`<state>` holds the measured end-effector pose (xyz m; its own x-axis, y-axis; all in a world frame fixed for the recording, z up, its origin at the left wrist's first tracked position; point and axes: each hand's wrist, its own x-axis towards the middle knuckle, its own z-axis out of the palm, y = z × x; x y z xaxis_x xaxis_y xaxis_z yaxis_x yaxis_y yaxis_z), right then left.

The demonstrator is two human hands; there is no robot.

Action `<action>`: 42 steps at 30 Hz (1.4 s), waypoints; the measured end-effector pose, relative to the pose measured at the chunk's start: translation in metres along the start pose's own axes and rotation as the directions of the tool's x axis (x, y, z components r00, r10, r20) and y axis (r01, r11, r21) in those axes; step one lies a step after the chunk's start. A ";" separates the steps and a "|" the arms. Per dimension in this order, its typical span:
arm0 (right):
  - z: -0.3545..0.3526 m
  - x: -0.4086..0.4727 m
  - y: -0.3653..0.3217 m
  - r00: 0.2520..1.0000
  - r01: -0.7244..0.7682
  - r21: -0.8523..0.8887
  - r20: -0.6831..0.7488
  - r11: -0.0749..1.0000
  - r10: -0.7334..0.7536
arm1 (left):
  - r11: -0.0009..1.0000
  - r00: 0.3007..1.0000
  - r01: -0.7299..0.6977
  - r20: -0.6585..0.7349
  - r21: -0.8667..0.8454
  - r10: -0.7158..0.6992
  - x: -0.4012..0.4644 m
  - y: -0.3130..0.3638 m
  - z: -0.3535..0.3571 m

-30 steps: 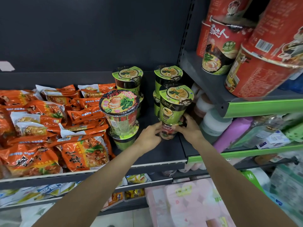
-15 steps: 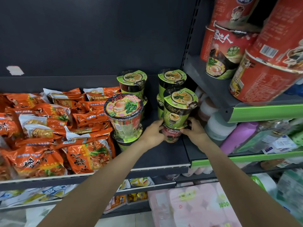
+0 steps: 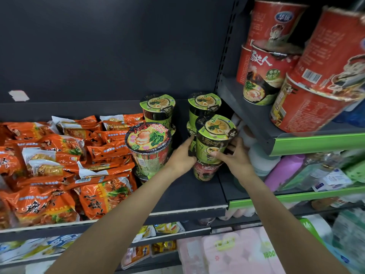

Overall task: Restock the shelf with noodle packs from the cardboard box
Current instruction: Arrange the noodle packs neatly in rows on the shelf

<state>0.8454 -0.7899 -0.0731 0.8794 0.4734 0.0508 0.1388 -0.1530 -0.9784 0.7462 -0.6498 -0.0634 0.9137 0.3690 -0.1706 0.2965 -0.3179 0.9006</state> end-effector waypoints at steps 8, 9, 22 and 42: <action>-0.008 -0.005 0.008 1.000 0.008 -0.030 0.028 1.000 -0.007 | 0.999 0.998 0.022 0.067 -0.028 -0.020 -0.006 0.000 0.013; -0.008 -0.006 0.010 1.000 0.002 -0.021 0.024 1.000 -0.002 | 1.000 0.998 0.017 0.063 -0.022 -0.016 -0.006 -0.001 0.014; 0.004 -0.013 0.014 0.998 0.019 -0.086 -0.055 0.996 -0.023 | 1.000 1.000 -0.005 0.012 -0.023 0.005 -0.005 -0.004 0.021; 0.043 -0.064 -0.086 0.976 0.218 -0.295 0.070 0.930 -0.207 | 0.857 0.795 -0.385 -0.349 0.342 0.497 -0.080 0.067 -0.045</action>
<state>0.7577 -0.7694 -0.0005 0.7976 0.5543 0.2378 0.4555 -0.2952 -0.8399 0.6806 -0.6609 0.0287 0.7761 0.4403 0.4515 -0.0026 -0.7136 0.7005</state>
